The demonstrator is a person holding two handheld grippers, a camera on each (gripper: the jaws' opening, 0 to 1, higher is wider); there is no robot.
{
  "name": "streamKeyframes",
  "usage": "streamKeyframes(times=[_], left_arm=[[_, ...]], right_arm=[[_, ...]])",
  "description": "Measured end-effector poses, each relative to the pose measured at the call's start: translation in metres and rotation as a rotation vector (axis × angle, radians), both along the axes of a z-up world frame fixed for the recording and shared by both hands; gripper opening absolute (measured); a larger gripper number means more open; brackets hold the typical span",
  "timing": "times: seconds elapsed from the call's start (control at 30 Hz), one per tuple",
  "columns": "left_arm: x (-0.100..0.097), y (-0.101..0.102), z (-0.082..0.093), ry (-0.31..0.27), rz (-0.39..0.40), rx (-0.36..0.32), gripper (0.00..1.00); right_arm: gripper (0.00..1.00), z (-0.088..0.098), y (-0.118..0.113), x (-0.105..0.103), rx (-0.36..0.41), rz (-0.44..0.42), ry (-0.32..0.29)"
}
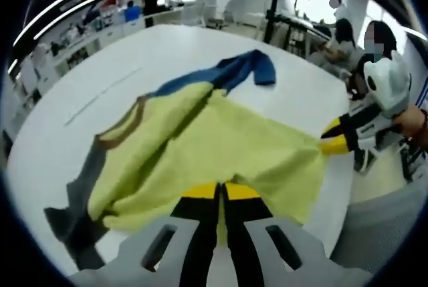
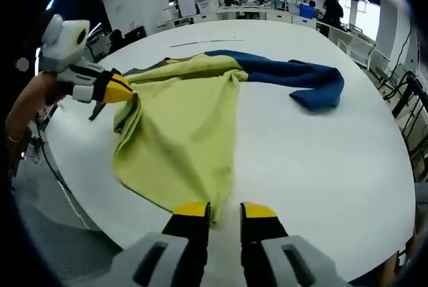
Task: Fold the garment on the visible template until the final outline fits inside the template.
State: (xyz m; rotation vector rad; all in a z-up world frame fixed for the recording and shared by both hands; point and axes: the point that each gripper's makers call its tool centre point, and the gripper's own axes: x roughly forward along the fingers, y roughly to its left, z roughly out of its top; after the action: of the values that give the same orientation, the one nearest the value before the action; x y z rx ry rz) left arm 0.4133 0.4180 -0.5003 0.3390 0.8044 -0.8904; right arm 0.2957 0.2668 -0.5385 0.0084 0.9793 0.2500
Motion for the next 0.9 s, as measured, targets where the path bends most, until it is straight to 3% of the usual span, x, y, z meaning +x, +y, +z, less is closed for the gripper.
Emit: streamKeyframes(times=[0.4, 0.9], left_arm=[[0.009, -0.004, -0.029, 0.035, 0.05, -0.003, 0.0], [0.011, -0.007, -0.035, 0.001, 0.033, 0.024, 0.01]], right_arm=[[0.14, -0.003, 0.001, 0.001, -0.003, 0.009, 0.008], [0.1, -0.003, 0.004, 0.0, -0.011, 0.012, 0.007]])
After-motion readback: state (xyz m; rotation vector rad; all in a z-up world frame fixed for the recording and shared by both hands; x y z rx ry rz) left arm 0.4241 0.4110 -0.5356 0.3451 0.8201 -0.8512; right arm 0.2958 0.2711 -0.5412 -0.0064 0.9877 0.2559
